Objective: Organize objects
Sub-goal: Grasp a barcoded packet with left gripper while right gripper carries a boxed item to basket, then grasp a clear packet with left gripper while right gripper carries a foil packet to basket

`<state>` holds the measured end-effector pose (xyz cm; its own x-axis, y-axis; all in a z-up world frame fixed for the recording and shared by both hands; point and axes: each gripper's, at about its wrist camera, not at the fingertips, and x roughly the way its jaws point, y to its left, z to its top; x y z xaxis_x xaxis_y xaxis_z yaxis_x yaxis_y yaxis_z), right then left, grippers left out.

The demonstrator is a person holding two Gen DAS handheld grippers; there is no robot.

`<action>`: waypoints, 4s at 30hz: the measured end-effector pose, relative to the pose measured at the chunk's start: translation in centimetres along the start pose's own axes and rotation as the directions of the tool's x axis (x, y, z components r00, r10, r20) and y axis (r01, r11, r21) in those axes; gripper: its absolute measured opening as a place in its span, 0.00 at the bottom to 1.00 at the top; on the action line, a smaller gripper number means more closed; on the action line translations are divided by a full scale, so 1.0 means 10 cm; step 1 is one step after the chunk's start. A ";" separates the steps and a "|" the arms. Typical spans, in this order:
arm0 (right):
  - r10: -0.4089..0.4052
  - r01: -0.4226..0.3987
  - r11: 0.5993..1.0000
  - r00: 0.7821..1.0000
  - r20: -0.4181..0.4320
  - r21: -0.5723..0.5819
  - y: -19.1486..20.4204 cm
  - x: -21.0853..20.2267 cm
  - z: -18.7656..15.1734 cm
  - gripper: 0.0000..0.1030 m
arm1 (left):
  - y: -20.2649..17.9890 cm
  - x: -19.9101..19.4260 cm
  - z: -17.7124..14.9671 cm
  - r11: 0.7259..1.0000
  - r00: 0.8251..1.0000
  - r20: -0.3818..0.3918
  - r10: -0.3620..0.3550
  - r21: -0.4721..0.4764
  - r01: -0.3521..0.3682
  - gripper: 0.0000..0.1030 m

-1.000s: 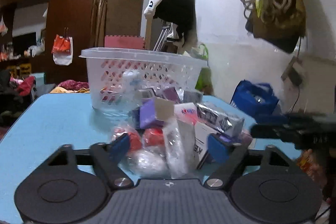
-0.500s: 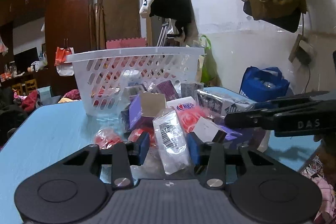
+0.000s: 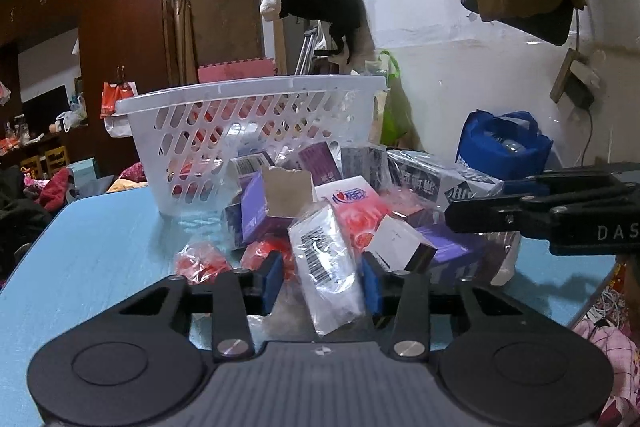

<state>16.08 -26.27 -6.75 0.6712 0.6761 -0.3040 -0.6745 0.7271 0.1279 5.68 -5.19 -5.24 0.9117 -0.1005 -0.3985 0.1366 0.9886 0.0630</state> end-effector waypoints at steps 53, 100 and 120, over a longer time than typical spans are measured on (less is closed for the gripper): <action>-0.094 0.094 0.996 0.993 -0.074 -0.003 -0.19 -0.45 -0.62 0.85 | 0.77 -0.23 -0.13 0.971 0.999 0.026 -0.048 -0.235 0.053 0.82; -0.086 0.085 0.996 0.996 -0.023 -0.029 -0.28 -0.47 -0.30 0.44 | 0.69 -0.42 -0.10 0.986 0.991 0.109 -0.076 -0.137 0.091 0.42; -0.082 0.090 0.981 0.995 0.055 -0.173 0.16 0.71 1.42 0.44 | 1.18 0.53 1.69 0.941 0.996 0.084 0.004 -0.337 0.024 0.42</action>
<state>24.16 -18.60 4.67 0.7402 0.6196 -0.2610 -0.6539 0.7538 -0.0650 18.72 4.02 8.88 0.9416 -0.1052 -0.3198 0.0200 0.9657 -0.2589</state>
